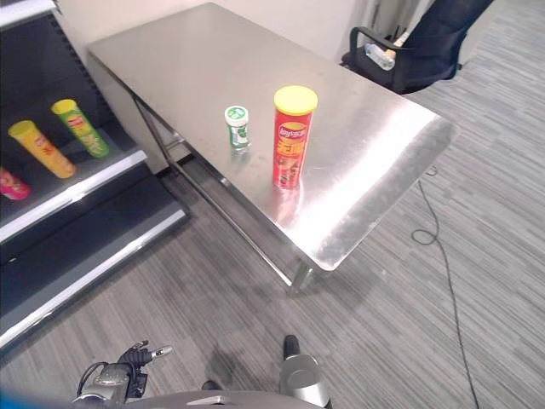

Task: Put the goods on the table back onto the shelves and tidy them up.

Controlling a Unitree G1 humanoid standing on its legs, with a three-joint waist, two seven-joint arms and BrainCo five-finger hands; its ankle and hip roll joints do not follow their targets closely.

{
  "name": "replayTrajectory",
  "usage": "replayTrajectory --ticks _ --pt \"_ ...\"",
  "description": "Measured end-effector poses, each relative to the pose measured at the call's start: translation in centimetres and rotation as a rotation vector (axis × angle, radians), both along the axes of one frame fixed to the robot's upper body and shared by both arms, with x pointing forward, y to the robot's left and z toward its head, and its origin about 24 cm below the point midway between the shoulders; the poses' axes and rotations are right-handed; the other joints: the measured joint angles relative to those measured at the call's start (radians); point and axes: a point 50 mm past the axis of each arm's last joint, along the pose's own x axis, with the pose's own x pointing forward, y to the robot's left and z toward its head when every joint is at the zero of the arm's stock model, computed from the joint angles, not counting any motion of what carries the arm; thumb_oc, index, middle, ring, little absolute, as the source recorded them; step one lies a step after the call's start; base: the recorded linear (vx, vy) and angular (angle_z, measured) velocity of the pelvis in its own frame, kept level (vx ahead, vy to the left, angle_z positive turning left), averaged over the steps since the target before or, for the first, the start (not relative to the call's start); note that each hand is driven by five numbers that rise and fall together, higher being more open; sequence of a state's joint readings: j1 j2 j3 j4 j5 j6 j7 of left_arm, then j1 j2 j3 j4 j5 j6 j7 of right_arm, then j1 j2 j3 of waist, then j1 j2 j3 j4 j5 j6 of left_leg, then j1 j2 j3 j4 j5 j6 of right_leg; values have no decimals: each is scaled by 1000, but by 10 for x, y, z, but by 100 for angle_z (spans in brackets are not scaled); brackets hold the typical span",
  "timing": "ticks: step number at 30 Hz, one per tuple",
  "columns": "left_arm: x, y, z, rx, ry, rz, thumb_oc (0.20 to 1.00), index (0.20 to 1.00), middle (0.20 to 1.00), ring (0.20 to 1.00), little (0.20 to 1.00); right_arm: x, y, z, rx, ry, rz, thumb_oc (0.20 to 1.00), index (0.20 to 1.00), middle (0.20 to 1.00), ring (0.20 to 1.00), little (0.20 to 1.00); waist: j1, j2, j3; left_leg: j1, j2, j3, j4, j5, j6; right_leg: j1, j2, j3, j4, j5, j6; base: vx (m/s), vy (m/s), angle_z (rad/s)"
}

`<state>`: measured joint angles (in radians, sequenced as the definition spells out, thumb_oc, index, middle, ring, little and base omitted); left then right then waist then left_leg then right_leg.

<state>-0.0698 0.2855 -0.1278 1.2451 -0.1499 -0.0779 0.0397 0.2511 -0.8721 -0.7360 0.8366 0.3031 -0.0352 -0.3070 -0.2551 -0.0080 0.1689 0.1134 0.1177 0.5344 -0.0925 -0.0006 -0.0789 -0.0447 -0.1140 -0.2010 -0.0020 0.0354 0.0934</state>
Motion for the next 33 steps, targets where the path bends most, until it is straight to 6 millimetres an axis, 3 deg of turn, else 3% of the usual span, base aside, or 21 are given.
replayTrajectory --ticks 3,5,6,9,10,15,16,18,24,27,33 --pt "6 -4 1 -8 -27 -14 1000 1000 1000 1000 1000 41 -2 73 -261 -42 142 1000 1000 1000 1000 1000 0 6 -6 3 0 -3 -1 -3 -2 21 2 -6 -32 8 6 5 -26 5" --pt "6 -6 1 -11 -27 -16 1000 1000 1000 1000 1000 60 7 104 -393 -73 243 1000 1000 1000 1000 1000 -4 11 -7 6 1 -6 -5 -4 -3 23 3 -8 -35 9 7 5 -34 6" --pt "5 -7 0 -16 -25 -17 1000 1000 1000 1000 1000 76 18 126 -485 -98 327 1000 1000 1000 1000 1000 14 11 -7 10 3 -7 -5 -4 -3 31 6 -11 -37 9 6 2 -70 5" --pt "-3 -11 -2 -30 -14 -23 1000 1000 1000 1000 1000 106 45 160 -597 -156 507 1000 1000 1000 1000 1000 13 18 -13 6 3 -12 -5 -5 -4 34 5 -13 -42 10 6 4 -56 4" --pt "-7 -13 -4 -39 -4 -26 1000 1000 1000 1000 1000 121 67 176 -666 -177 651 1000 1000 1000 1000 1000 14 20 -17 9 2 -20 -1 -3 -3 37 6 -19 -47 13 5 4 -61 15" --pt "-20 -15 -8 -59 26 -25 1000 1000 1000 1000 1000 161 124 191 -737 -149 1021 1000 1000 1000 1000 1000 49 17 -22 8 4 -35 0 -1 -2 56 5 -41 -57 19 -2 4 -56 13" --pt "-22 -17 -8 -70 28 -30 1000 1000 1000 1000 1000 172 142 192 -718 -149 1149 1000 1000 1000 1000 1000 69 17 -27 9 4 -46 0 -1 -2 62 5 -47 -62 19 -1 -6 -49 16" --pt "-32 -18 -11 -82 54 -26 1000 1000 1000 1000 1000 184 156 188 -655 -172 1268 1000 1000 1000 1000 1000 77 7 -31 8 4 -54 0 -1 -2 71 4 -63 -68 21 0 -2 -33 17" --pt "-42 -17 -13 -85 76 -18 1000 1000 1000 1000 1000 201 185 188 -638 -155 1443 1000 1000 1000 1000 1000 106 2 -31 11 0 -71 0 -1 -2 97 1 -82 -89 24 2 4 -32 10" --pt "-37 -19 -12 -91 65 -23 1000 1000 1000 1000 1000 211 195 182 -606 -102 1519 1000 1000 1000 1000 1000 124 6 -34 10 1 -83 0 -1 -2 104 2 -95 -94 24 2 9 -23 12" --pt "-37 -19 -12 -95 66 -24 1000 1000 1000 1000 1000 220 208 174 -585 -19 1602 1000 1000 1000 1000 1000 136 8 -34 8 -1 -92 0 -1 -2 109 -1 -106 -94 24 2 9 -19 5"
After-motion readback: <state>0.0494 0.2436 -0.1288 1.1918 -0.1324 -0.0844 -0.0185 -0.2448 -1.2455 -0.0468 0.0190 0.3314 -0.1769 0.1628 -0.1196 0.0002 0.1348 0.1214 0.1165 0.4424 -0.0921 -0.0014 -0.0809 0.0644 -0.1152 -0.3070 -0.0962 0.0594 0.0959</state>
